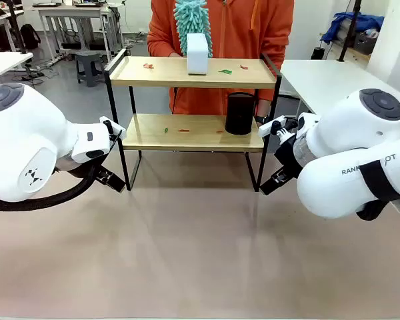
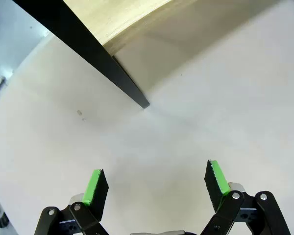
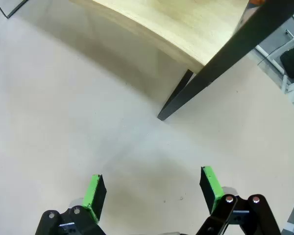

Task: Clean the shelf.
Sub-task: Pick up the Duster from the human.

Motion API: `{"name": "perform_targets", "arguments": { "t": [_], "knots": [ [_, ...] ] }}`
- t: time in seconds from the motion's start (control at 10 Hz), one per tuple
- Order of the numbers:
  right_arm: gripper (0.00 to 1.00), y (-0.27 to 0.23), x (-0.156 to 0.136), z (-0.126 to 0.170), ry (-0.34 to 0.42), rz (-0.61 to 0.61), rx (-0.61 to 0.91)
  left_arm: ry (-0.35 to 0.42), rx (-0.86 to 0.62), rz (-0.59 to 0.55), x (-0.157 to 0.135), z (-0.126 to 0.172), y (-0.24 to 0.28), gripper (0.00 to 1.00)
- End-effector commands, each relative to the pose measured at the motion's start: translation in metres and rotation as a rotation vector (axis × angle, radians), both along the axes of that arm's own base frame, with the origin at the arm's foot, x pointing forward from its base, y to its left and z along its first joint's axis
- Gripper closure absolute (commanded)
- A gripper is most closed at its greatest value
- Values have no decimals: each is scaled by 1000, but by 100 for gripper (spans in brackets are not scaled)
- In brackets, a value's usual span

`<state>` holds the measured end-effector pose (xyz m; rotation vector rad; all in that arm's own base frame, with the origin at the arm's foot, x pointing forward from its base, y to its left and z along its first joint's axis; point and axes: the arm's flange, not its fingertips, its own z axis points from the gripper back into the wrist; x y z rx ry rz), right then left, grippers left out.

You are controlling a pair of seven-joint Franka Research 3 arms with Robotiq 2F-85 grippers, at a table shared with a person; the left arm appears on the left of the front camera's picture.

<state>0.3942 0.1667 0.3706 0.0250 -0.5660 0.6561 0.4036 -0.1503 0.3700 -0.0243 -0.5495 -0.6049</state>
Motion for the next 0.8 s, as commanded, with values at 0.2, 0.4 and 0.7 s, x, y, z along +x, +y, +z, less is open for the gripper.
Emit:
{"name": "perform_targets", "arguments": {
  "t": [0.2, 0.4, 0.7],
  "knots": [
    [0, 0, 0, 0, 0, 0, 0, 0, 0, 0, 0, 0, 0, 0],
    [0, 0, 0, 0, 0, 0, 0, 0, 0, 0, 0, 0, 0, 0],
    [0, 0, 0, 0, 0, 0, 0, 0, 0, 0, 0, 0, 0, 0]
  ]
}}
